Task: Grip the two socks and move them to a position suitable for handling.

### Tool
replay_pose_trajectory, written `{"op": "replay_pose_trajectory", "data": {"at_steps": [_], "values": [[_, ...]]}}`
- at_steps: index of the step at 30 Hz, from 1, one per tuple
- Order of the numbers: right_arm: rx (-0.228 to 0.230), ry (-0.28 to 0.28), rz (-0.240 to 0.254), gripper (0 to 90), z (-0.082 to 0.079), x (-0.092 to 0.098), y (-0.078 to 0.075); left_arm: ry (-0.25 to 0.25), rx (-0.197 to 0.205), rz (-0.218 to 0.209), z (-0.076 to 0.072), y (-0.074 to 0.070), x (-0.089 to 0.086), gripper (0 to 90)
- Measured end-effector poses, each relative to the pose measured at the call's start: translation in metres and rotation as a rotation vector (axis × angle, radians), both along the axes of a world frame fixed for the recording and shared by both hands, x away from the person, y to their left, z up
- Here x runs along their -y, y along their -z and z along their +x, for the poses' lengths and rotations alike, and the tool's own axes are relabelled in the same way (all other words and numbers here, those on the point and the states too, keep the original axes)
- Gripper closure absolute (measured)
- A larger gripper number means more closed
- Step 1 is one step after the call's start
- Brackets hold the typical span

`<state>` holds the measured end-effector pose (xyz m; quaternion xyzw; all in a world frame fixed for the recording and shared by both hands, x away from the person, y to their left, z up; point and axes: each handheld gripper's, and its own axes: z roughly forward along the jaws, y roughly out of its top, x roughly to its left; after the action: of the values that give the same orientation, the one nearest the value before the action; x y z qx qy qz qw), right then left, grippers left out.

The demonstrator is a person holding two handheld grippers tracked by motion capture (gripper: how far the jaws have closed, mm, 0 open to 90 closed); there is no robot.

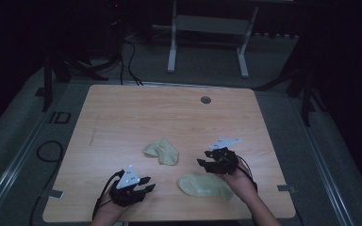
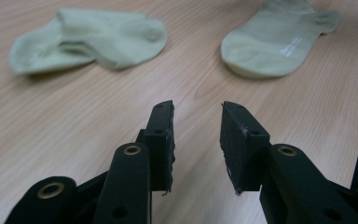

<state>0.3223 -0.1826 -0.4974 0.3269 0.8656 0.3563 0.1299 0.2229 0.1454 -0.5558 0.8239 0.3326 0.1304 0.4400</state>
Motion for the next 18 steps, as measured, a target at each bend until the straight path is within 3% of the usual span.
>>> {"op": "replay_pose_trajectory", "data": {"at_steps": [9,16,17,18], "values": [[-0.022,-0.063,-0.019,54.1,0.024,-0.057,-0.001,-0.053,-0.008,-0.004,-0.014,0.008,-0.027,64.3],[-0.036,-0.095,-0.032,54.2,0.037,-0.101,0.004,-0.059,-0.019,-0.031,-0.014,0.007,-0.029,61.0],[-0.036,-0.095,-0.032,54.2,0.037,-0.101,0.004,-0.058,-0.013,-0.016,-0.015,0.008,-0.027,61.0],[-0.049,-0.106,-0.034,53.9,0.042,-0.113,0.008,-0.050,-0.018,0.005,-0.015,0.010,-0.026,61.1]]}}
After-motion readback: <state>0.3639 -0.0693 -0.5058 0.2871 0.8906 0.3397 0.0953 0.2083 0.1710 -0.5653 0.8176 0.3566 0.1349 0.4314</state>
